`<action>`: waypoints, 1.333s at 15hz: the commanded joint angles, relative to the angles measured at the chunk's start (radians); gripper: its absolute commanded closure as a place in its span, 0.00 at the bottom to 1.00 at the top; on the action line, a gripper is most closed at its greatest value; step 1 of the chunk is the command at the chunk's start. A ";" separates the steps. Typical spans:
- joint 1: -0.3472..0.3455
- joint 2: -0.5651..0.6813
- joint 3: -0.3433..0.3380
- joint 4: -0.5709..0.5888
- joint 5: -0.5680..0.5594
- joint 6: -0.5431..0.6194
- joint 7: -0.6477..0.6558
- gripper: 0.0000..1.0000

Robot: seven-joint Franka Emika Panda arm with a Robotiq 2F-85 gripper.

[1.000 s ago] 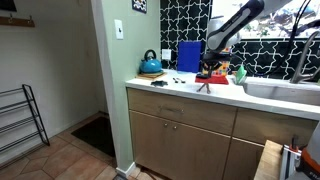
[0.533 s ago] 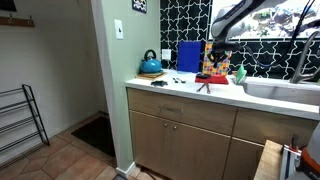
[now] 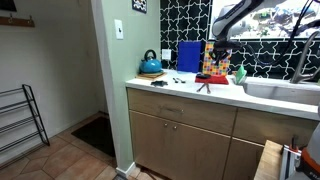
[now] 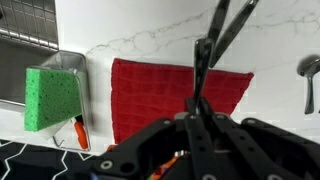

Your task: Move a folk and a spoon from the countertop onto the black plate on the mat staring with the folk then the spoon

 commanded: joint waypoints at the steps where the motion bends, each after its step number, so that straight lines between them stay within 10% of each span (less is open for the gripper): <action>1: 0.001 0.038 -0.003 0.045 0.018 -0.024 -0.003 0.98; 20: -0.116 0.591 -0.002 0.623 0.159 -0.107 -0.264 0.98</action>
